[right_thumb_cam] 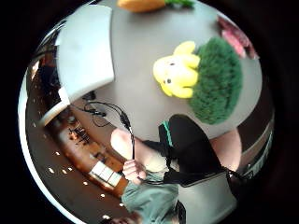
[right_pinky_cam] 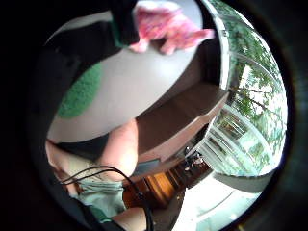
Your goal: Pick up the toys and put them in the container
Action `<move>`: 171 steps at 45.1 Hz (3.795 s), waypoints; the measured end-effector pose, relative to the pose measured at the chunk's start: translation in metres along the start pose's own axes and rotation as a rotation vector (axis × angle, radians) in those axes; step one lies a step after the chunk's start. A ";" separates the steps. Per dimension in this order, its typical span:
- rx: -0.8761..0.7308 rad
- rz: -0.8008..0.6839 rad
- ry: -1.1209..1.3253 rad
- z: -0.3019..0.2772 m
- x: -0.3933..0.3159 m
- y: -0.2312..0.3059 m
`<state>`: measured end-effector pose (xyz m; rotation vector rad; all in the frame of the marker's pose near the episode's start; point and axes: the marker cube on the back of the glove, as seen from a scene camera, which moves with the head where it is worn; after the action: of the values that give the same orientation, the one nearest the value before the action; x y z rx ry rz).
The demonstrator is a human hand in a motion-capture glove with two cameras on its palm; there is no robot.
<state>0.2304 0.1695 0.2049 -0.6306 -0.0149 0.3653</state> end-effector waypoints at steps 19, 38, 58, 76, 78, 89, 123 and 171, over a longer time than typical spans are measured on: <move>0.170 -0.039 -0.002 0.091 -0.007 -0.064; 0.364 -0.082 0.008 0.020 0.022 -0.034; 0.646 -0.117 0.132 -0.211 -0.063 0.057; 0.719 -0.142 0.177 -0.240 -0.235 0.009; 0.714 -0.138 0.173 -0.239 -0.249 0.000; 0.520 -0.091 0.259 -0.206 -0.302 -0.063; 0.298 0.085 0.162 -0.238 -0.097 0.024; 0.251 0.237 -0.007 0.030 0.151 -0.158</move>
<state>0.4202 0.1202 0.3060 -0.3829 0.0981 0.5882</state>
